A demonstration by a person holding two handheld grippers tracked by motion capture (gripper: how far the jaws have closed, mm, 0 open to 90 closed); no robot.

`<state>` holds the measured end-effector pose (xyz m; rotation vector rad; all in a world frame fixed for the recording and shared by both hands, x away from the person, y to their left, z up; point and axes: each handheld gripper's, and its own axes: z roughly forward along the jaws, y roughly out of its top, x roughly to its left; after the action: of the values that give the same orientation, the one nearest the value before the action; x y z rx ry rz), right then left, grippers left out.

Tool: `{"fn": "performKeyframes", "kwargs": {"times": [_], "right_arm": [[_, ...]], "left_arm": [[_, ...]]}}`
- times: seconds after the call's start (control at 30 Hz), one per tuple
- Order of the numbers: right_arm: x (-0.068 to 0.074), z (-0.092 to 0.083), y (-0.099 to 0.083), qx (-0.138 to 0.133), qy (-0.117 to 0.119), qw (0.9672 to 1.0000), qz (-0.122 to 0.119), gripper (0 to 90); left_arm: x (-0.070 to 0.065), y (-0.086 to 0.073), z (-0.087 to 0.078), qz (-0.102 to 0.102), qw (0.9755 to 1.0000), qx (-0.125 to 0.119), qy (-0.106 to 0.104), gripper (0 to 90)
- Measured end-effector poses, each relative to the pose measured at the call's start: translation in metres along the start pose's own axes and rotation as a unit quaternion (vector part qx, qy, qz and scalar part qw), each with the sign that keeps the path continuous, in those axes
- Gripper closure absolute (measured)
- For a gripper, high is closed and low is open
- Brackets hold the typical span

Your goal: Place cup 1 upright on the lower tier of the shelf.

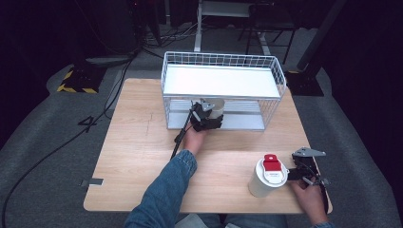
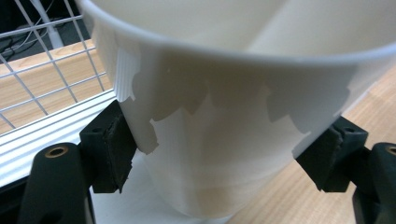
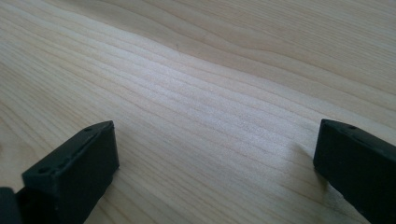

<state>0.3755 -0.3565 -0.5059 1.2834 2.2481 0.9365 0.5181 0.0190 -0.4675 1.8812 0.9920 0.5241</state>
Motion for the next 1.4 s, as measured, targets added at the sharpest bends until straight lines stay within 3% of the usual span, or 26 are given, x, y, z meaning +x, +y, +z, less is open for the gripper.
{"fn": "performKeyframes", "kwargs": {"times": [0.63,1.23,1.4], "right_arm": [[0.0,0.0,0.0,0.0,0.0,1.0,0.0,0.1],[0.0,0.0,0.0,0.0,0.0,1.0,0.0,0.1],[0.0,0.0,0.0,0.0,0.0,1.0,0.0,0.1]], "left_arm": [[0.005,-0.001,0.015,-0.016,0.9998,0.007,0.002,22.5],[0.005,-0.003,0.02,-0.011,0.9997,0.021,-0.003,21.9],[0.007,-0.002,0.018,-0.021,0.9996,0.018,0.002,14.9]]}}
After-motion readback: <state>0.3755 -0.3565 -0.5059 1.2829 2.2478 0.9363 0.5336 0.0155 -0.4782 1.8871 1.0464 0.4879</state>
